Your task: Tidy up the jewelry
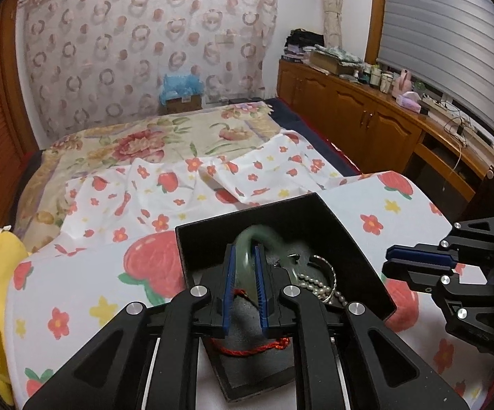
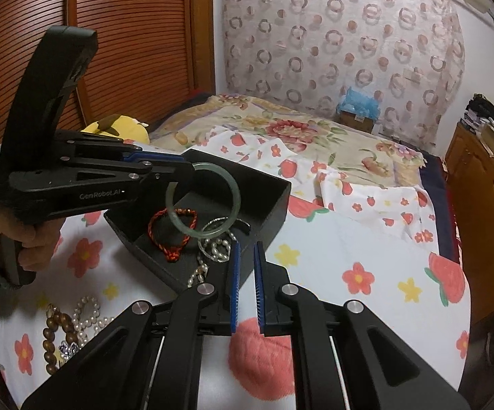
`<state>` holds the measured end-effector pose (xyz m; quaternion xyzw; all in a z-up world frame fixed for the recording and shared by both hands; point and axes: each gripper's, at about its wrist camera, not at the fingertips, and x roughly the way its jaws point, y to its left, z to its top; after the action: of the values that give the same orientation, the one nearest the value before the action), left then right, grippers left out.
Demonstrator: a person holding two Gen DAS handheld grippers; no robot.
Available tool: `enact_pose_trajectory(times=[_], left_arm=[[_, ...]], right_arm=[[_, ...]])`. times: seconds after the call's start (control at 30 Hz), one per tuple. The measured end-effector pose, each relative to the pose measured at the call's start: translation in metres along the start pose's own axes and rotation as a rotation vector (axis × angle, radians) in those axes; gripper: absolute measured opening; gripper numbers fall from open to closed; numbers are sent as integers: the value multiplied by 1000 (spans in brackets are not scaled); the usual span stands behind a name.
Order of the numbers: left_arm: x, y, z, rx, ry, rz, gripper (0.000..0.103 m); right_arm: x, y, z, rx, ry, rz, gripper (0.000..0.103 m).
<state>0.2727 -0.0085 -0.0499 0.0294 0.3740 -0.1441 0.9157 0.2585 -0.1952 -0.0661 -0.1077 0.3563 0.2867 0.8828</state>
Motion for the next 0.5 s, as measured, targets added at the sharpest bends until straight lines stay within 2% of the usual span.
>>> enact_pose_trajectory(times=[0.07, 0.2, 0.27, 0.5], left_arm=[[-4, -2, 0, 7, 0, -2, 19], [-20, -6, -6, 21, -17, 7, 22], [-31, -7, -14, 21, -26, 11, 31], [-70, -12, -42, 34, -53, 35, 31]], right_arm=[[-5, 1, -3, 4, -5, -4, 11], [-19, 7, -10, 13, -19, -6, 11], [-28, 12, -16, 15, -26, -7, 11], [-52, 30, -39, 43, -30, -1, 11]])
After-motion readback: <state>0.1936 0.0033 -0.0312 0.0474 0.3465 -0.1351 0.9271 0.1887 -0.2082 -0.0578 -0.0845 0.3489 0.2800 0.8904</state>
